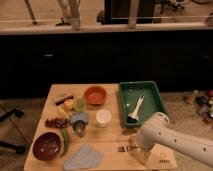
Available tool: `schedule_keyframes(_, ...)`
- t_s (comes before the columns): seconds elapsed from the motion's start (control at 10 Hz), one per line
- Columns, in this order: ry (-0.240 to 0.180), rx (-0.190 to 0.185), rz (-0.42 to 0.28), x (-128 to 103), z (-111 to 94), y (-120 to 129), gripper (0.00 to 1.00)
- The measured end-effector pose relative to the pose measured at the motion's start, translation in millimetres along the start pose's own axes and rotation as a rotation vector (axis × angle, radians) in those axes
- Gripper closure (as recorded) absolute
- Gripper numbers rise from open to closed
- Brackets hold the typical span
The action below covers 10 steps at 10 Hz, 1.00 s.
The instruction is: Place fork in paper cup
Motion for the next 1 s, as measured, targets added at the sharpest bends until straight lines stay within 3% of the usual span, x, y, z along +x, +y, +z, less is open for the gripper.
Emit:
schedule_keyframes(0.4,-0.003,-0.016,0.009,2.9,6.9,0.4,0.59)
schedule_keyframes(0.8,0.001,-0.02,0.0,3.1,0.3,0.9,0.96)
schedule_keyframes(1.0,0.003,-0.019,0.0,3.6,1.4,1.1,1.0)
